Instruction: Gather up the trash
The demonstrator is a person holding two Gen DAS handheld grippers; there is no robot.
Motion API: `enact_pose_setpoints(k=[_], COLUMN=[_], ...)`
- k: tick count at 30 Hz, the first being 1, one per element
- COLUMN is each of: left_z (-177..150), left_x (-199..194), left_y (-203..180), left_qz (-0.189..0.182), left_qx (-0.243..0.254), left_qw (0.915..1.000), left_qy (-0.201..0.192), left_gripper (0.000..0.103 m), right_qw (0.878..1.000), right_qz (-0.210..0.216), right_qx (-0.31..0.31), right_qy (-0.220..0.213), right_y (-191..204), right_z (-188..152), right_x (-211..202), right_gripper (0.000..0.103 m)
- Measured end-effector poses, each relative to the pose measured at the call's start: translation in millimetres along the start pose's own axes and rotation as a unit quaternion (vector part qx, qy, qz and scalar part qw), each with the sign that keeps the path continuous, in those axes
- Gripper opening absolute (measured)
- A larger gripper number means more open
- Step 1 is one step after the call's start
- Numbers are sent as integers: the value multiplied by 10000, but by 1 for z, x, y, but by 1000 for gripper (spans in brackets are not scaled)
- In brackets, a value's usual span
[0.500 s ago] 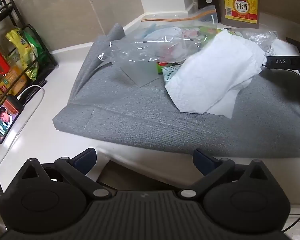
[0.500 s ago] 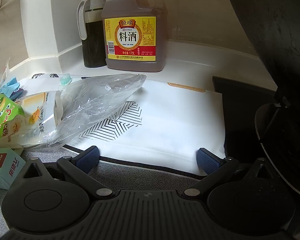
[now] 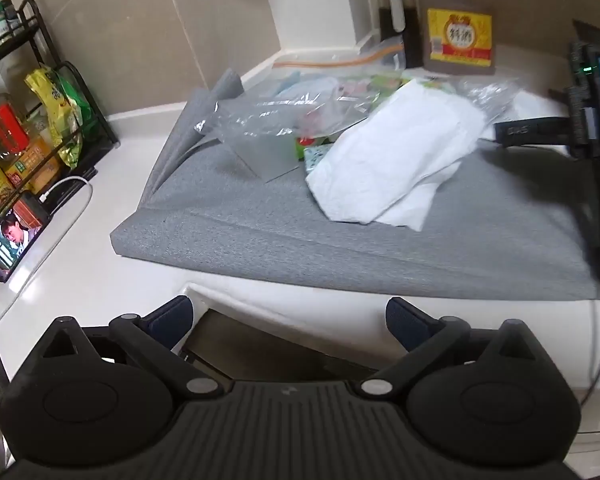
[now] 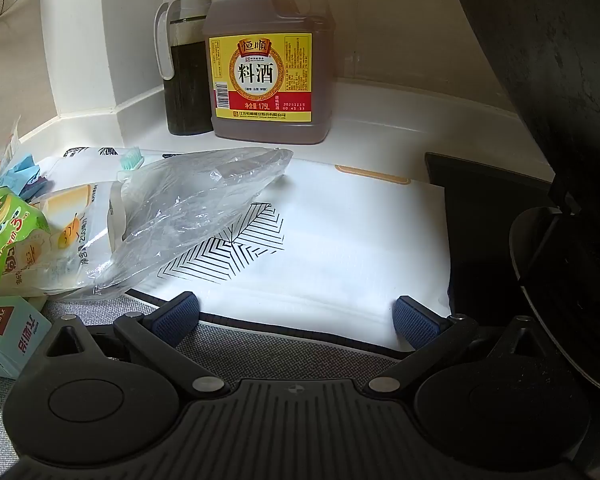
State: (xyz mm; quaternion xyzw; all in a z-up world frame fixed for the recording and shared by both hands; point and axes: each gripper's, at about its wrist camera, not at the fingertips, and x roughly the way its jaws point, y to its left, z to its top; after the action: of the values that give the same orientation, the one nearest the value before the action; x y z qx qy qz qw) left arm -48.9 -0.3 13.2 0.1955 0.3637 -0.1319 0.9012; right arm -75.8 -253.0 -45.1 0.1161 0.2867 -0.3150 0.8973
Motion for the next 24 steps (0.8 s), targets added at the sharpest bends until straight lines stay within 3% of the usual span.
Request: enact_pose_setpoints(k=[19, 22, 24], left_z=[-41, -49, -56], left_x=[-84, -91, -96], left_y=[-24, -24, -25], left_qz=[-192, -451, -436], left_qx=[-507, -703, -807], left_qw=[9941, 9913, 9890], left_qy=[-935, -1016, -1162], left_gripper=[103, 103, 103], right_qw=[10000, 10000, 10000], right_qz=[1, 1, 0], right_qx=[0, 0, 0], right_qy=[-1, -1, -1], right_y=[0, 0, 0], right_z=[0, 0, 0], right_x=[0, 0, 0], right_gripper=[103, 103, 103])
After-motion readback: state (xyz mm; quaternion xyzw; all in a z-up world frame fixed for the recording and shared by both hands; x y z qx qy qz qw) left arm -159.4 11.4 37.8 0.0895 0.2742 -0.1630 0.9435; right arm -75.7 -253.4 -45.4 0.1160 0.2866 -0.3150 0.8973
